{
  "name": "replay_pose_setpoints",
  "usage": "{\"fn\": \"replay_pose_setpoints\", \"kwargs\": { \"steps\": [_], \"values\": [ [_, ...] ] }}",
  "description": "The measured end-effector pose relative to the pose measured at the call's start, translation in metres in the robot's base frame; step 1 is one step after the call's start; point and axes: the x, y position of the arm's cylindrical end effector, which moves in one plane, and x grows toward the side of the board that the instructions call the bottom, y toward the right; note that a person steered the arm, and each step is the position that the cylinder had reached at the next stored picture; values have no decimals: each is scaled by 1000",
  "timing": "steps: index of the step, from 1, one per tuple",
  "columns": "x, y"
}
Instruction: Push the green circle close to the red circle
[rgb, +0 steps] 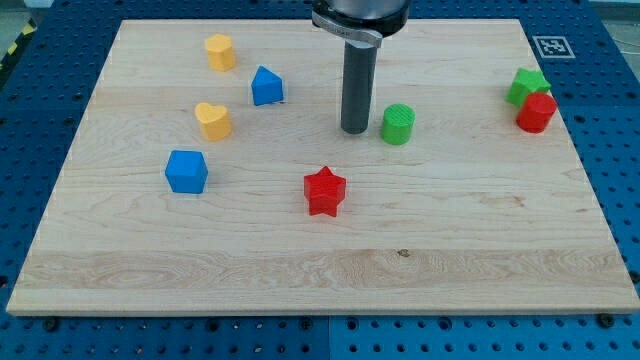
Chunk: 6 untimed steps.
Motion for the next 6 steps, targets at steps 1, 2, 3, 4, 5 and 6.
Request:
{"fn": "replay_pose_setpoints", "kwargs": {
  "steps": [1, 2, 3, 4, 5, 6],
  "values": [
    [12, 10],
    [14, 10],
    [14, 3],
    [-2, 4],
    [1, 33],
    [6, 48]
  ]
}}
